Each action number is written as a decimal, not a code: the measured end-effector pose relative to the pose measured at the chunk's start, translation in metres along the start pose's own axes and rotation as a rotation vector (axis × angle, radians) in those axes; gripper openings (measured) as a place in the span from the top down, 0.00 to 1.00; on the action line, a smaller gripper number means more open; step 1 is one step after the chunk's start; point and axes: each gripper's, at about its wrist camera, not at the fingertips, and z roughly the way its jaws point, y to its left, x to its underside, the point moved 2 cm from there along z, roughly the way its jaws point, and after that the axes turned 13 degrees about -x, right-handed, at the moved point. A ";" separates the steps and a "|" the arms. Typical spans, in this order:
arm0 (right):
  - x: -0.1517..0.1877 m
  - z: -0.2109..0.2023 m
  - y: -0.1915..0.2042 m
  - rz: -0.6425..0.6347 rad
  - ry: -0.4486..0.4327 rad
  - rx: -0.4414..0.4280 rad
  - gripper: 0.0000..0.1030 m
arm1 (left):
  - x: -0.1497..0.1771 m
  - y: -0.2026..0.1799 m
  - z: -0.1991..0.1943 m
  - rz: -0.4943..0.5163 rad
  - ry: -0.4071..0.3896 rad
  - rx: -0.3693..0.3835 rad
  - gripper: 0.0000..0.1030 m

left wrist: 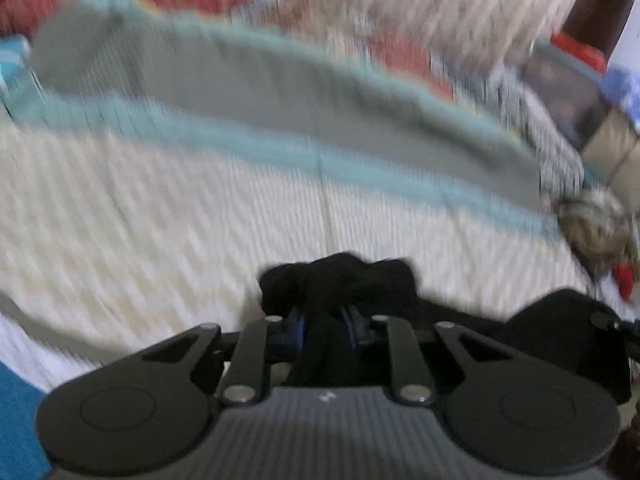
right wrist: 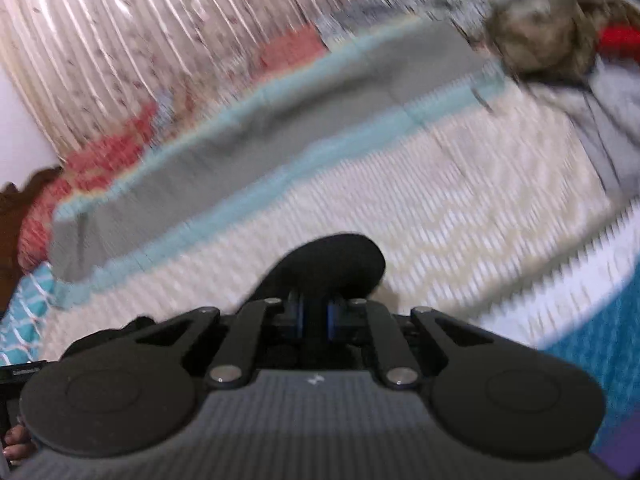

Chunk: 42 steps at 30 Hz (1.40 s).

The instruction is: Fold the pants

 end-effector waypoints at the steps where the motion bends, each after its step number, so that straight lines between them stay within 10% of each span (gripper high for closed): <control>1: -0.008 -0.001 0.004 -0.002 -0.016 -0.028 0.88 | -0.010 0.005 -0.011 -0.013 -0.030 0.000 0.84; 8: -0.033 0.031 0.002 0.019 -0.072 -0.044 0.87 | -0.027 0.019 0.007 0.040 0.023 -0.084 0.84; 13: 0.002 0.095 -0.037 -0.047 0.139 0.277 0.70 | 0.018 0.018 0.072 0.152 0.158 -0.209 0.76; 17: 0.001 0.032 -0.044 0.088 -0.120 0.346 0.61 | 0.016 0.042 0.045 0.018 0.105 -0.112 0.62; 19: -0.002 0.019 -0.022 0.032 -0.160 0.283 0.61 | 0.007 0.053 0.031 -0.057 0.045 -0.088 0.62; 25: 0.023 0.102 0.089 -0.117 0.149 -0.185 0.55 | 0.010 0.041 0.016 -0.027 -0.052 -0.032 0.60; 30: 0.053 0.197 0.162 -0.311 0.339 -0.216 0.21 | 0.046 0.008 0.026 0.173 -0.061 -0.103 0.53; 34: 0.077 0.245 0.166 -0.259 0.565 -0.142 0.82 | 0.056 -0.006 0.029 0.260 -0.081 -0.113 0.71; 38: 0.039 0.165 0.177 -0.231 0.338 -0.284 0.86 | 0.046 -0.001 0.016 0.243 -0.124 -0.052 0.73; 42: 0.049 0.119 0.139 -0.206 0.237 -0.175 0.85 | 0.046 -0.018 0.028 0.268 -0.083 0.021 0.70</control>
